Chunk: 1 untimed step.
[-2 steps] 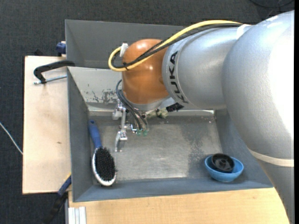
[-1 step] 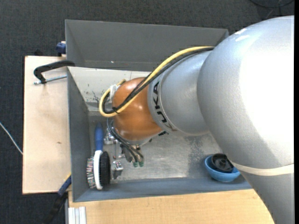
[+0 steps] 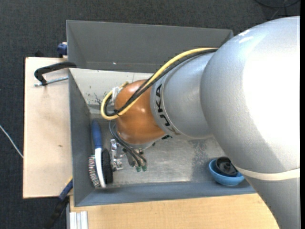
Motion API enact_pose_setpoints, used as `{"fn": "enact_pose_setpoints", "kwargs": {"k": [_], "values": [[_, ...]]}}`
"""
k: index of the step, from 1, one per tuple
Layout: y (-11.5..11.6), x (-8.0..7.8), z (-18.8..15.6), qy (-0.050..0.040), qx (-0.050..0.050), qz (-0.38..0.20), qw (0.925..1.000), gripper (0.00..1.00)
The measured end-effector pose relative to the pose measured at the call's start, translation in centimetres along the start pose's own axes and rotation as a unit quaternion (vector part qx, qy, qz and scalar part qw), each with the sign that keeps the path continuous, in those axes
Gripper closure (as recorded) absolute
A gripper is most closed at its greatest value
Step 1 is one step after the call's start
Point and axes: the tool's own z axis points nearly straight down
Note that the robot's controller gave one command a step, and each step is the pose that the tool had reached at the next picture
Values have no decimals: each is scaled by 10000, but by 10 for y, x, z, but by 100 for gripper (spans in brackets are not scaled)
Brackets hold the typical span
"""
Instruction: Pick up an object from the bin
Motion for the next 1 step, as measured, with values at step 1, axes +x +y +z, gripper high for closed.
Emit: {"fn": "enact_pose_setpoints", "kwargs": {"k": [1], "values": [[0,0,0,1,-2,2,10000,100]]}}
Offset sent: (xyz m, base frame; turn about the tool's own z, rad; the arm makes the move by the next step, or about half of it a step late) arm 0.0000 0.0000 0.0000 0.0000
